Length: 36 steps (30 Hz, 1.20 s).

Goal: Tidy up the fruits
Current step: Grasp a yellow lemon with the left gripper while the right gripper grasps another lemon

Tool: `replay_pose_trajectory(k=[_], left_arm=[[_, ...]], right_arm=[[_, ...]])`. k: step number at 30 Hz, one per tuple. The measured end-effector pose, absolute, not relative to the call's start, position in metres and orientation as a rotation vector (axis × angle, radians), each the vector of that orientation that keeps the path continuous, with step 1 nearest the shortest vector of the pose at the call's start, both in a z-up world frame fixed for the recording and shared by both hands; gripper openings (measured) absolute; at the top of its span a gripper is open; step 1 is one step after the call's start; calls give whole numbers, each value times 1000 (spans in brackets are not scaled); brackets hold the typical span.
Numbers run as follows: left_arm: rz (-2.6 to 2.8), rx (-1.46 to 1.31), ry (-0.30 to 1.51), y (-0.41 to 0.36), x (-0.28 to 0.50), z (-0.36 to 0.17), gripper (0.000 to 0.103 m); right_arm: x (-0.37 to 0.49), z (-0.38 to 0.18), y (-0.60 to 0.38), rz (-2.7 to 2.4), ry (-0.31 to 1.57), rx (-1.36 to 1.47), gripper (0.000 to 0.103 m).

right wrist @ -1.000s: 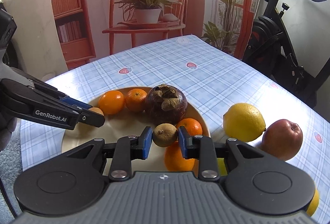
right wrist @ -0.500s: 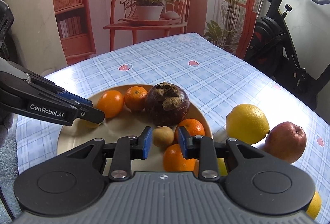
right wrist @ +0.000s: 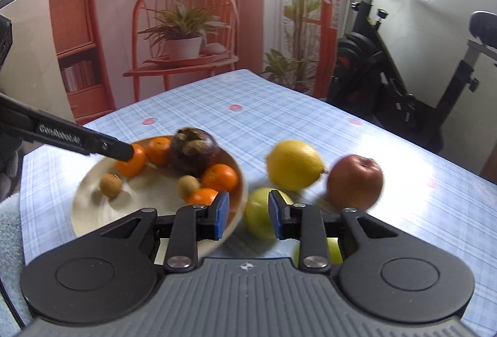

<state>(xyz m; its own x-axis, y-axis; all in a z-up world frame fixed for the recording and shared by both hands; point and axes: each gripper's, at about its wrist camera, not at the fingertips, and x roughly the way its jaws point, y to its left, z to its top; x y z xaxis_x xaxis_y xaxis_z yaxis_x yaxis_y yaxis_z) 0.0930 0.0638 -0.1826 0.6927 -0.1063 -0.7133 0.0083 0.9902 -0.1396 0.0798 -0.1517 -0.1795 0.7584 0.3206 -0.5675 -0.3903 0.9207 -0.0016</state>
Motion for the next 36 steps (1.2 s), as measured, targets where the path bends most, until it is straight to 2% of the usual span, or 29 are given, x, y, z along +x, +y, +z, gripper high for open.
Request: replay_pose_trajectory(k=[8, 16, 27, 28, 30, 36], left_arm=[[-170, -98, 801, 11, 111, -176, 30], [-330, -63, 816, -56, 132, -172, 30], [-485, -100, 922, -111, 158, -198, 32], [-499, -104, 928, -115, 160, -199, 32], [-523, -116, 941, -121, 166, -201, 42], [-560, -176, 993, -131, 184, -209, 42]], right_arm=[[55, -186, -211, 282, 590, -74, 42], [42, -195, -245, 241, 593, -32, 43], [56, -213, -258, 259, 629, -45, 47], [58, -214, -258, 264, 632, -51, 48], [61, -217, -258, 274, 638, -58, 48], [69, -223, -260, 289, 656, -55, 49]])
